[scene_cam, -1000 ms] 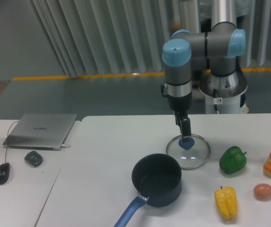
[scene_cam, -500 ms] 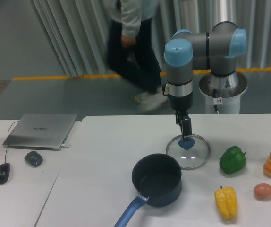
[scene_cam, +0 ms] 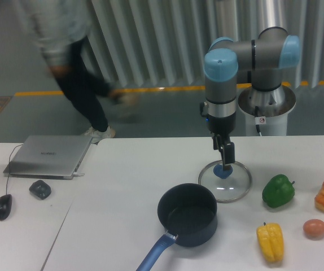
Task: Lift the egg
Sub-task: 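Raise the gripper and move it over toward the brown egg, then lower the open gripper down around the brown egg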
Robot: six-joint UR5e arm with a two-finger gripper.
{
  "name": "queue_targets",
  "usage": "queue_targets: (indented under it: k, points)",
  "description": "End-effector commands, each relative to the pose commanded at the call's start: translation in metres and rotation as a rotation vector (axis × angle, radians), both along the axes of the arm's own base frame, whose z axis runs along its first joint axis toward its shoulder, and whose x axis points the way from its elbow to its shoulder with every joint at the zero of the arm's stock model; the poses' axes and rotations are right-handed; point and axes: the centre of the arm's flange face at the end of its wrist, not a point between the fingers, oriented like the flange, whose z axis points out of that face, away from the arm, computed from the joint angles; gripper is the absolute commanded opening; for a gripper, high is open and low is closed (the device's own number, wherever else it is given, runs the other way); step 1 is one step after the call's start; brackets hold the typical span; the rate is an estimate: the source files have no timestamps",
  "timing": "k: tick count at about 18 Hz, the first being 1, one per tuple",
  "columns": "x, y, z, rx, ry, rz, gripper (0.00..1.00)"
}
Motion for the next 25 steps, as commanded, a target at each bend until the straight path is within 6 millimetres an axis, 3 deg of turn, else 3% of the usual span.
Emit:
queue_targets:
  k: [1,3,8,13,17,22,25]
  points:
    - [-0.022,-0.008,0.002,0.009,0.002,0.038,1.0]
    - [-0.053,-0.001,-0.001,0.004,0.015,0.041,1.0]
    - [-0.125,0.003,-0.005,-0.109,0.151,-0.169,1.0]
    - [-0.194,0.009,-0.06,-0.112,0.209,-0.223,1.0]
    - [-0.217,0.021,-0.1,-0.179,0.206,-0.212,1.0]
    - [-0.222,0.016,-0.107,-0.192,0.192,-0.188,1.0]
    - [-0.224,0.003,-0.113,-0.2,0.164,-0.172,1.0]
